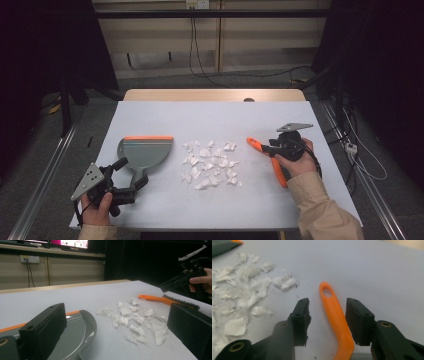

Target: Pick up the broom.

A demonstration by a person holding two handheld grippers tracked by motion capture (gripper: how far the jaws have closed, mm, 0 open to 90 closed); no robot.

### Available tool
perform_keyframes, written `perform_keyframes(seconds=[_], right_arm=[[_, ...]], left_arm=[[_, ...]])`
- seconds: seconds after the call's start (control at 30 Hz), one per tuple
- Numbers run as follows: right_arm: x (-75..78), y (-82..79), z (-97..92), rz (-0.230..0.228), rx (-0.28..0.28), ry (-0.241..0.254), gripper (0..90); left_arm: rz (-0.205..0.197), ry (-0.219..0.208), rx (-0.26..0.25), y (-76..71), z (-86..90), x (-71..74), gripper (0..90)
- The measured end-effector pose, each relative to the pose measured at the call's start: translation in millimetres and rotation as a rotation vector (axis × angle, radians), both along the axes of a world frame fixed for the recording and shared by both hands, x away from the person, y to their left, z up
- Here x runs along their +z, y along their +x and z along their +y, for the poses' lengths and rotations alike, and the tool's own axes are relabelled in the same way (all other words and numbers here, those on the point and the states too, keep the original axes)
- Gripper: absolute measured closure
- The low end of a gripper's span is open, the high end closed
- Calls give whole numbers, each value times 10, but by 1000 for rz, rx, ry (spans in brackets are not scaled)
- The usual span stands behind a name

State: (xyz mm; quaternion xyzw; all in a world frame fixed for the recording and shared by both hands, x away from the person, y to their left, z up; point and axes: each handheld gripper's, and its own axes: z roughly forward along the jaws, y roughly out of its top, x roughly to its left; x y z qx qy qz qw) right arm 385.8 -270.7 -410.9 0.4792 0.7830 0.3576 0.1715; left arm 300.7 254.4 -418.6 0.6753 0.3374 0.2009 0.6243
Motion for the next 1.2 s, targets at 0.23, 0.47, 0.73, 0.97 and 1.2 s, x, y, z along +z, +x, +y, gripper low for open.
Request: perform_keyframes(seconds=[0.23, 0.47, 0.73, 0.97, 1.2], right_arm=[[-118, 113, -43, 89, 14, -65, 578], [-190, 200, -38, 119, 29, -97, 584], [-327, 299, -67, 162, 98, -103, 664], [-355, 309, -105, 156, 106, -77, 669], [-356, 335, -90, 177, 66, -65, 677]], left_arm=[[3, 0, -3, 4, 0, -6, 23], [7, 2, -3, -7, -4, -13, 23], [8, 12, -3, -8, 0, -19, 23], [1, 20, -9, -1, -25, -8, 23], [-5, 17, -4, 22, -35, 4, 23]])
